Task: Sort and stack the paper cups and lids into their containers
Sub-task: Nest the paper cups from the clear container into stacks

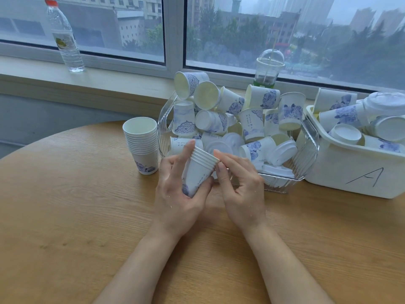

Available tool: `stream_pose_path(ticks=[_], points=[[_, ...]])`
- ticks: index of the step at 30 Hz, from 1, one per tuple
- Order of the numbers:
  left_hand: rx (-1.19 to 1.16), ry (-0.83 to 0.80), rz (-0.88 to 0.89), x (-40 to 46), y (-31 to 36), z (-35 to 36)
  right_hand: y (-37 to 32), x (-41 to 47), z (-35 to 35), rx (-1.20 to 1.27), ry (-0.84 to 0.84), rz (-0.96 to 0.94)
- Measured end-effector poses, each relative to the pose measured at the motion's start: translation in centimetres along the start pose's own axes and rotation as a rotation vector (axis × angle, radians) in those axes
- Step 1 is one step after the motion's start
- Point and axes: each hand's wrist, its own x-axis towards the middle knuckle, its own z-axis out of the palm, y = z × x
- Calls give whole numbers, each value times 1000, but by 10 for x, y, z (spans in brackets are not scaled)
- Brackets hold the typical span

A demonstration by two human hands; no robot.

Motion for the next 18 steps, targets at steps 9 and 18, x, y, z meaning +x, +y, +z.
stream_pose_path(ticks=[9,18], points=[[-43,145,-196,10,-8,-4,-7,51,-9,-218,23,14],[-111,118,-217,9,-12,-1,-10,175,37,-504,-121,-99]])
